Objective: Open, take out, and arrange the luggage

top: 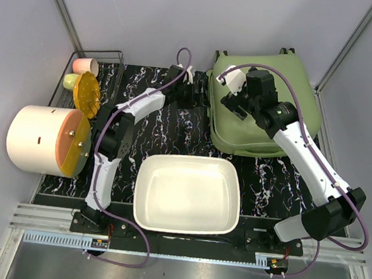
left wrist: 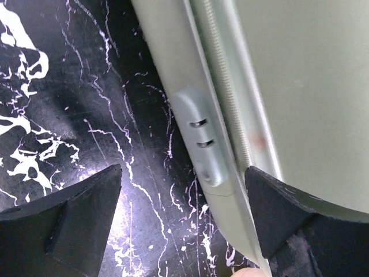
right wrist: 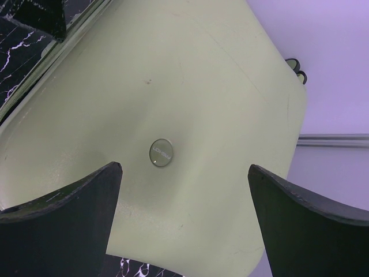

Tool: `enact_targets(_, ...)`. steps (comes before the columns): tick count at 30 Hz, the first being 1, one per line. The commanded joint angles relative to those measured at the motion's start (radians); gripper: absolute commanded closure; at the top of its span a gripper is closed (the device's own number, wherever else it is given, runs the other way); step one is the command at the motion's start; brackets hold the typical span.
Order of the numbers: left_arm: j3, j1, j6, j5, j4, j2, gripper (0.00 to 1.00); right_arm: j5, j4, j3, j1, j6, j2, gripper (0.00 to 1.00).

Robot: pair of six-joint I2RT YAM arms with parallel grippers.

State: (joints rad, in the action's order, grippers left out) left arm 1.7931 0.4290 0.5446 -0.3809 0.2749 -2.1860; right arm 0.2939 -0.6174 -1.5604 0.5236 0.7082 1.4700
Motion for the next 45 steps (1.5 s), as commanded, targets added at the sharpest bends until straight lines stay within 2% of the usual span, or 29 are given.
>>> enact_targets(1, 0.054, 0.001, 0.002, -0.003, -0.016, -0.018, 0.08, -0.009, 0.025, -0.021, -0.002, -0.018, -0.002, 0.00)
enact_targets(6, 0.072, 0.001, 0.011, -0.004, -0.005, -0.029, 0.09, -0.009, 0.025, -0.018, -0.001, -0.021, -0.002, 0.00)
enact_targets(19, 0.052, 0.002, 0.037, 0.016, 0.037, 0.063, 0.10, -0.009, 0.028, -0.006, -0.002, -0.021, -0.007, 0.00)
enact_targets(45, 0.103, 0.022, 0.089, -0.030, 0.030, -0.069, 0.11, -0.012, 0.025, -0.023, -0.002, -0.027, 0.013, 0.00)
